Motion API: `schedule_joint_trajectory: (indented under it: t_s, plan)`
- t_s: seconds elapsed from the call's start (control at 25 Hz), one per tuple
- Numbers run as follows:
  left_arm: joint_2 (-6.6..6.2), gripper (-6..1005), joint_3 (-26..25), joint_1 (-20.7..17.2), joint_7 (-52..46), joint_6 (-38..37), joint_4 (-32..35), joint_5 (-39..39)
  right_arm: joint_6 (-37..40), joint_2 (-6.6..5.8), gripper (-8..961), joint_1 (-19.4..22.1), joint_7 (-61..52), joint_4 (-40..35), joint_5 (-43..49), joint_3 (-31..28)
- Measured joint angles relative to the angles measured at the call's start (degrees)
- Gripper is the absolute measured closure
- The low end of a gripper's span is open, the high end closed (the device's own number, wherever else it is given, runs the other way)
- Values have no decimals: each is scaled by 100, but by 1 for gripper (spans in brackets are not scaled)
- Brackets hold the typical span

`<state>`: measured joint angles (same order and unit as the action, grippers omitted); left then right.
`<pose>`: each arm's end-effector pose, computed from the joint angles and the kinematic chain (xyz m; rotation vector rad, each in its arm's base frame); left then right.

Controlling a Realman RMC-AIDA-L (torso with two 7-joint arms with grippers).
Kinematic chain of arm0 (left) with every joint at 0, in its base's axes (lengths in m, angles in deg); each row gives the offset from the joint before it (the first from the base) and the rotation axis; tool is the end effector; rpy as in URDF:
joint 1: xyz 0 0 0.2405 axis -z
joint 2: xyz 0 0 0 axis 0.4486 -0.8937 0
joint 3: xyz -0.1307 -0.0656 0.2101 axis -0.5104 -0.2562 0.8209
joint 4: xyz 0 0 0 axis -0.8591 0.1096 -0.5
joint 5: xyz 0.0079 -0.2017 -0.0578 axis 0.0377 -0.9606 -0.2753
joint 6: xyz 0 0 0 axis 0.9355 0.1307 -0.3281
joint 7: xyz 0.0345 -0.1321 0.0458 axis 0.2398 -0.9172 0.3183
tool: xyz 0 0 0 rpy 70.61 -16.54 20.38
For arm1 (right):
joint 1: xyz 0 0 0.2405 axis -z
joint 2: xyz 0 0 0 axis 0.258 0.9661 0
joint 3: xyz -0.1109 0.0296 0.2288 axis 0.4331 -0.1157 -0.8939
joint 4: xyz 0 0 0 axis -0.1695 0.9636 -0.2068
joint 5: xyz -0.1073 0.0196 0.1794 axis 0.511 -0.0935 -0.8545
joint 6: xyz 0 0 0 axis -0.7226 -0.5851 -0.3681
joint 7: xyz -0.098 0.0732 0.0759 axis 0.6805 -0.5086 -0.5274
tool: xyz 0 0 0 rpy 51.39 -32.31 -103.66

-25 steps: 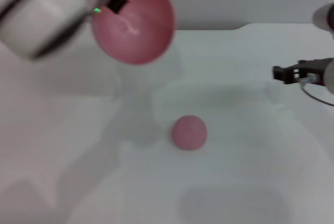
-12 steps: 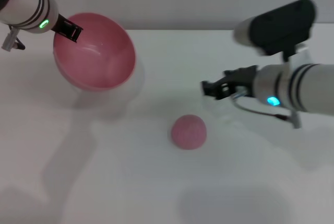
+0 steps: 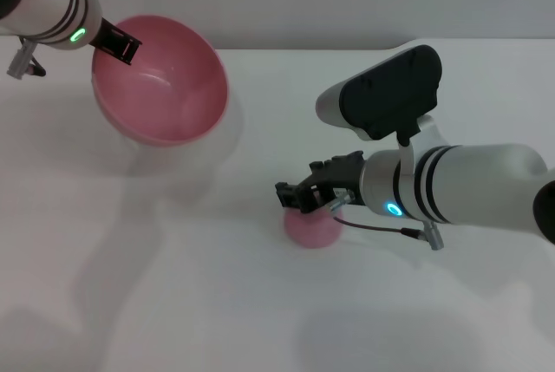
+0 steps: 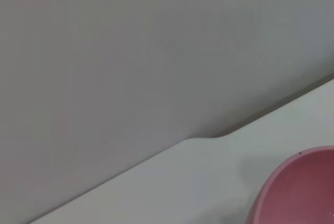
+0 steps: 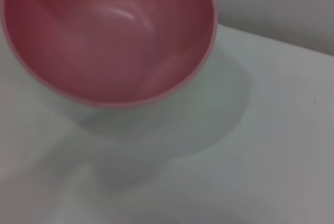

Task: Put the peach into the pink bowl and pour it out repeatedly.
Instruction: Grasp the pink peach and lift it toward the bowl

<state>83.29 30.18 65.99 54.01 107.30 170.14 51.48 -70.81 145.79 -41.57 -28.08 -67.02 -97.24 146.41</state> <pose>-0.1480 0.4195 0.0319 -1.9426 -0.7434 0.4079 0.1578 0.3328 -0.1212 -2.3955 0.9388 -0.0003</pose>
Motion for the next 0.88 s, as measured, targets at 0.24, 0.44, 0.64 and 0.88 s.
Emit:
schedule_joint_trajectory:
  t_s: [0.24,0.44,0.64,0.88]
  plan:
    - [0,952,11,34,6,-30,-13,0,3,8,458,20,-43,71,-6,73]
    - [0,952,26,45,10,-30,-13,-1,38,18,463,-19,-187,193,-19,198]
    - [0,952,31,63,46,-30,-13,-1,-38,11,468,-74,-356,239,-25,240]
    - [0,952,30,98,72,-27,-13,1,-174,0,474,-38,-251,52,201,312]
